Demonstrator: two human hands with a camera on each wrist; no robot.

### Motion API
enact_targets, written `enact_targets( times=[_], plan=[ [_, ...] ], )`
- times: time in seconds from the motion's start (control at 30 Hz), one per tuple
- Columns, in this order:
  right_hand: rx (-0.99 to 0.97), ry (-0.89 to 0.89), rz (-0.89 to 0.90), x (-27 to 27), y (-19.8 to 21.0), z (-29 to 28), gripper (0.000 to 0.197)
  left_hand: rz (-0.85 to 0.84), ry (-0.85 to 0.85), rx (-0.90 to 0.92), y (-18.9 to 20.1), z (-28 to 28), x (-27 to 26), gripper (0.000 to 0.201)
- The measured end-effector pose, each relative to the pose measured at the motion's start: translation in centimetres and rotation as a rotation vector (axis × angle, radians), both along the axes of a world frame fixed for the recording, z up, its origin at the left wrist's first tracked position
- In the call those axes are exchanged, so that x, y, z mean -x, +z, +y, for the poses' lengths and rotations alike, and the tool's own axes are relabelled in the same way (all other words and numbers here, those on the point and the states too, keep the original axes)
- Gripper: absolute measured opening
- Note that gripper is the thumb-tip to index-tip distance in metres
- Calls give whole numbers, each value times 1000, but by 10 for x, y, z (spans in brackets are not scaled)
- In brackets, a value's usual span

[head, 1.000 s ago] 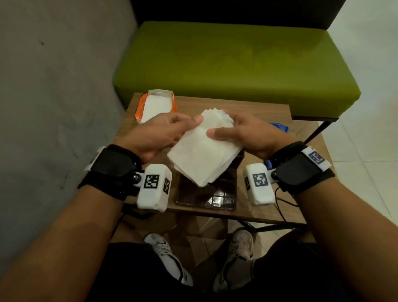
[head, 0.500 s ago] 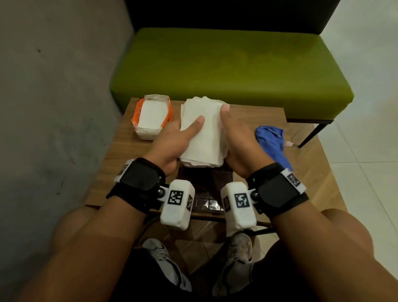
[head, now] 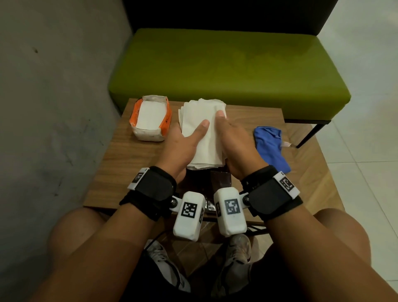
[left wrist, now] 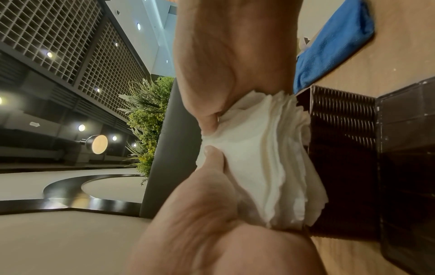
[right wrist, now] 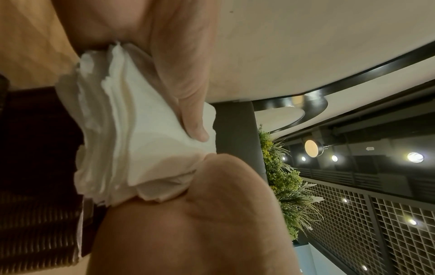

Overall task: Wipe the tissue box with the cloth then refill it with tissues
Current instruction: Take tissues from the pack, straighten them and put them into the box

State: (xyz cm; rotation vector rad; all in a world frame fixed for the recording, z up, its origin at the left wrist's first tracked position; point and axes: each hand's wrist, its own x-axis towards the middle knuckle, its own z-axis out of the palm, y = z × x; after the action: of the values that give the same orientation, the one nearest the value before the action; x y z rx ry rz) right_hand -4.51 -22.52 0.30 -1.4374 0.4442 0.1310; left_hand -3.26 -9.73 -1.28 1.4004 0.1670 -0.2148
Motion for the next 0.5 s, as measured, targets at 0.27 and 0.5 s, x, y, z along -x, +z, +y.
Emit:
enact_targets(
  times=[0.27, 0.5],
  plan=[
    [51, -11, -26, -2, -10, 1, 37, 21, -24, -28, 0, 2, -3, 37],
    [152, 9, -54, -3, -12, 1, 42, 46, -27, -66, -3, 2, 0, 18]
  ],
)
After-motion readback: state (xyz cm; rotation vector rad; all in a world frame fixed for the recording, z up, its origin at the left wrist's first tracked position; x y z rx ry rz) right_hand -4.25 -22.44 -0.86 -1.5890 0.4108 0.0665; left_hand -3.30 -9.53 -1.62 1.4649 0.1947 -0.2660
